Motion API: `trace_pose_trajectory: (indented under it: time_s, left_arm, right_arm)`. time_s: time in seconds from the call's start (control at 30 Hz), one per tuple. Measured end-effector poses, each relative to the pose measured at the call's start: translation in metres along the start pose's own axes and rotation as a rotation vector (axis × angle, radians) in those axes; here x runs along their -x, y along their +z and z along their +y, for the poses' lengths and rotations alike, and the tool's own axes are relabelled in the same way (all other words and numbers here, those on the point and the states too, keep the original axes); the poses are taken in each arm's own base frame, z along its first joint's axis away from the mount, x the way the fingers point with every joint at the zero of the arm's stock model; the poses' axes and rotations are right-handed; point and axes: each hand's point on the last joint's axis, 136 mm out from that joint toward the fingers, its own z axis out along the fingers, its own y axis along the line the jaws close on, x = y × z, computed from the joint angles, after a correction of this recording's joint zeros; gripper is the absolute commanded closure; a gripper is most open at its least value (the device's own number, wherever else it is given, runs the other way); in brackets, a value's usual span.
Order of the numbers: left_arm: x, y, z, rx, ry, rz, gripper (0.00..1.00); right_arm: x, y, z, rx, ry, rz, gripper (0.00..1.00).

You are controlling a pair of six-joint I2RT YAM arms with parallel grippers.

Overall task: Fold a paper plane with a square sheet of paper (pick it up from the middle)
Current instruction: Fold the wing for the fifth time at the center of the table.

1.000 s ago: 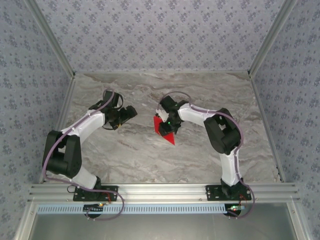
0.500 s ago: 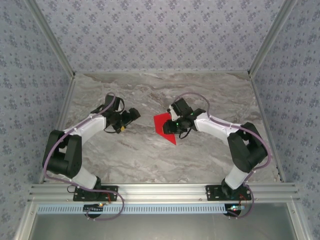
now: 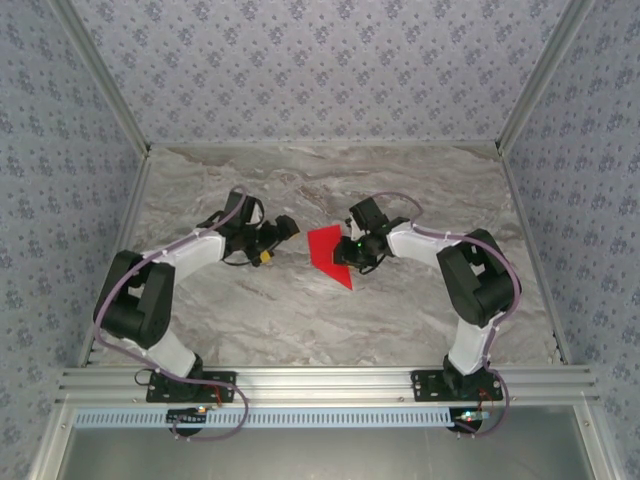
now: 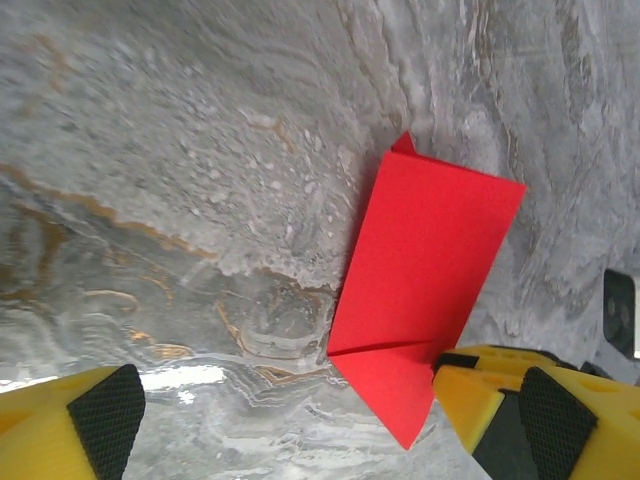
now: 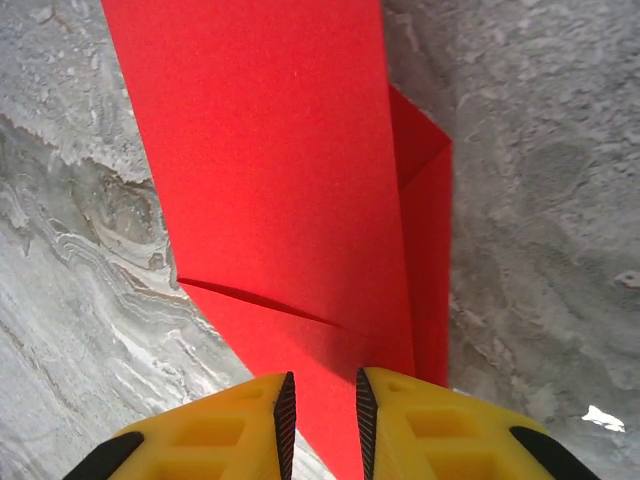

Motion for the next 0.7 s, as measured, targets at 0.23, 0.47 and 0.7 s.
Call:
trace_pose_trajectory:
  time_s: [0.23,0.47,0.7]
  left_arm:
    - [-0.024,0.027,-0.006,-0.014,-0.014,0.102,0.21]
    - [-0.038,0.044,-0.023,-0.043,-0.009,0.167,0.38]
    - [-0.04,0.06,-0.037,-0.072,-0.01,0.198,0.51]
  right_arm:
    - [-0.001,0.006,-0.016,0.027,0.046,0.02,0.75]
    - [0.002,0.003,-0.022,0.152,0.095,0.029,0.75]
    - [0.003,0.001,-0.025,0.241,0.138,0.04,0.75]
